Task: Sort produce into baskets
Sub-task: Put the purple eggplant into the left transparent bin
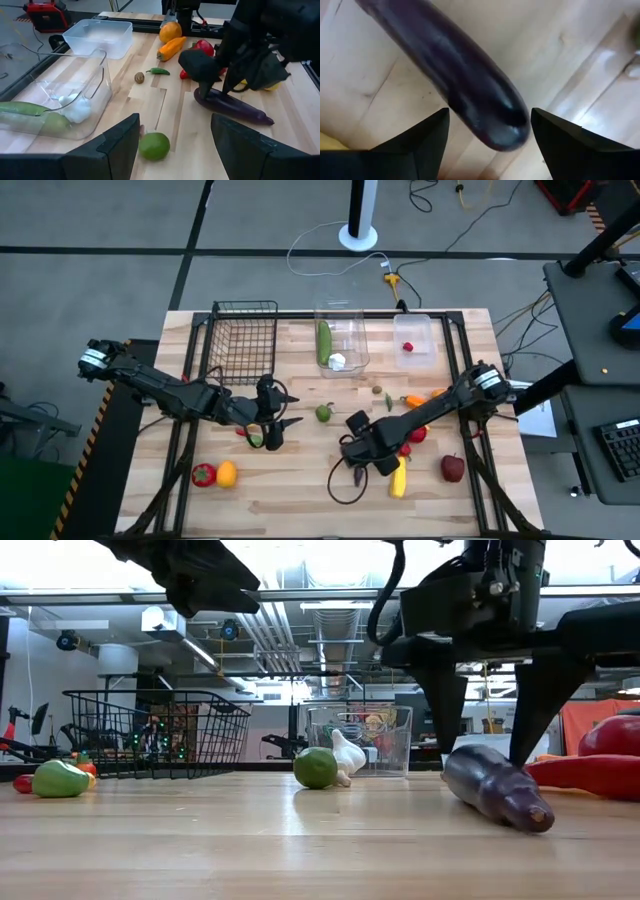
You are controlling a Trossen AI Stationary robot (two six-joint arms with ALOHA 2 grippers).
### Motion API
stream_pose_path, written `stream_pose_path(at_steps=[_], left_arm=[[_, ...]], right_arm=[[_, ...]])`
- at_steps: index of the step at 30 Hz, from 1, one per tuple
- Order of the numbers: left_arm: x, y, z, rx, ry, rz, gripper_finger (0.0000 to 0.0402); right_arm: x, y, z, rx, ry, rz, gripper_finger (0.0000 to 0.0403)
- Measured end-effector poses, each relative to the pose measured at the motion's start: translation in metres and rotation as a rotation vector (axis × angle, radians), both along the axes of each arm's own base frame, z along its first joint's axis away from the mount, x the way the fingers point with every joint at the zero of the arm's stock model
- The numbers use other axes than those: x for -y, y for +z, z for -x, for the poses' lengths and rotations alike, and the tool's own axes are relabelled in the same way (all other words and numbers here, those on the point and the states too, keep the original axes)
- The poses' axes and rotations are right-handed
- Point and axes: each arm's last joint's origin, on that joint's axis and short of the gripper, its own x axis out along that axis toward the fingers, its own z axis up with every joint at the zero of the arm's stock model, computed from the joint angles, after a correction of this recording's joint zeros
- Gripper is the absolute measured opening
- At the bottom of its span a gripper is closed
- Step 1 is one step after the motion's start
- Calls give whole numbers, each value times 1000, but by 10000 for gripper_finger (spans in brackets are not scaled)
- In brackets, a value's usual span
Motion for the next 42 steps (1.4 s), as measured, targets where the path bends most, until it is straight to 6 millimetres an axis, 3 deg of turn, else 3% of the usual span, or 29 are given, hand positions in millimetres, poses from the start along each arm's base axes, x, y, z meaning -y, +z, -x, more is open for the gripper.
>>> stream_pose_path(at_steps=[10,18,22,28,34,39,42], left_arm=[[0,0,0,-1,-3,-8,228],[0,0,0,1,-3,-8,228],[0,3,2,11,0,3,228],[1,16,11,66,-16,24,218],[11,28,25,115,-72,64,208],[21,30,35,108,-104,136,208],[24,27,41,71,-93,198,208]], right_arm=[[6,-6,-4,-23,-4,3,211],[15,-5,-8,-10,-112,-7,160],[18,6,-8,28,-184,-30,153],[30,46,-2,170,-284,-84,153],[71,97,3,468,-489,30,153],[129,129,8,680,-807,29,153],[167,138,12,750,-1025,-38,152]])
